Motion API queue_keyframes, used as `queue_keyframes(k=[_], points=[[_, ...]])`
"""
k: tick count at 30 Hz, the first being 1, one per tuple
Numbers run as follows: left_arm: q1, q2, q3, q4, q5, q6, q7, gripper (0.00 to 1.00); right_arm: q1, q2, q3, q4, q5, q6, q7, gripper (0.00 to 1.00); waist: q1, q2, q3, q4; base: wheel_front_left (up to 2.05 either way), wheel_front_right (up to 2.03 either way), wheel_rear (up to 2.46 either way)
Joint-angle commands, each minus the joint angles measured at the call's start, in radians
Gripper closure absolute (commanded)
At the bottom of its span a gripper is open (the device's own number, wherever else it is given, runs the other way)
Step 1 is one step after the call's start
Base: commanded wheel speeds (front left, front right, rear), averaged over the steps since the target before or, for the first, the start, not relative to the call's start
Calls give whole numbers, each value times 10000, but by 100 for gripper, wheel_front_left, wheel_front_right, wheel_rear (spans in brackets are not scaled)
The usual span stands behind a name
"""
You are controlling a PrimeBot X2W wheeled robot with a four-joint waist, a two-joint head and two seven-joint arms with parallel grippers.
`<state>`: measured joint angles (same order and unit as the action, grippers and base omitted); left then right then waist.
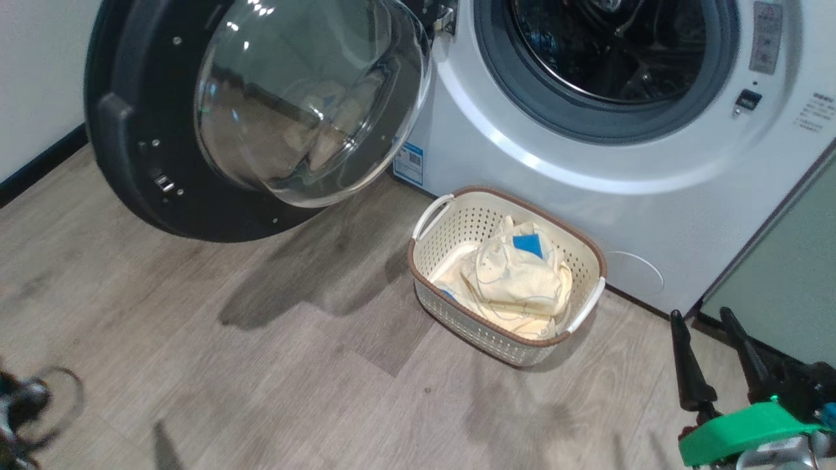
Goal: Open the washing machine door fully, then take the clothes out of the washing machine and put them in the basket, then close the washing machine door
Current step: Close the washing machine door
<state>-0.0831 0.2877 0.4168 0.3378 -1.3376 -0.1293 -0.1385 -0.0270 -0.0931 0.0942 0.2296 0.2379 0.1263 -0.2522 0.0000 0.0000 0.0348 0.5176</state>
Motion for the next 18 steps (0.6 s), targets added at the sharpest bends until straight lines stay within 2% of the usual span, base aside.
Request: queue_keyframes(k=[1,4,7,12,18], points=[[-760,689,526,-45,-400,-14,337,100,-301,-264,163,-339,42,44,-96,0,0,0,109,-87,0,0,0],[-1502,1357,906,860,-1472,-7,1341,100,-371,-333,200,-337,32,44,-96,0,0,0,260,-225,0,0,0],[-2409,2049,1174,1835,-2238,215,2191,100,-464,-430,219,-342,30,44,-96,0,0,0,448,-344,0,0,0],[-3889,3049,1407,3206,-2915,549,3013,100,-621,-611,258,-369,5,44,-96,0,0,0,797,-585,0,0,0],[-5382,4080,1238,4523,-3158,900,3864,100,-798,-867,275,-409,-27,44,-96,0,0,0,1217,-867,0,0,0]])
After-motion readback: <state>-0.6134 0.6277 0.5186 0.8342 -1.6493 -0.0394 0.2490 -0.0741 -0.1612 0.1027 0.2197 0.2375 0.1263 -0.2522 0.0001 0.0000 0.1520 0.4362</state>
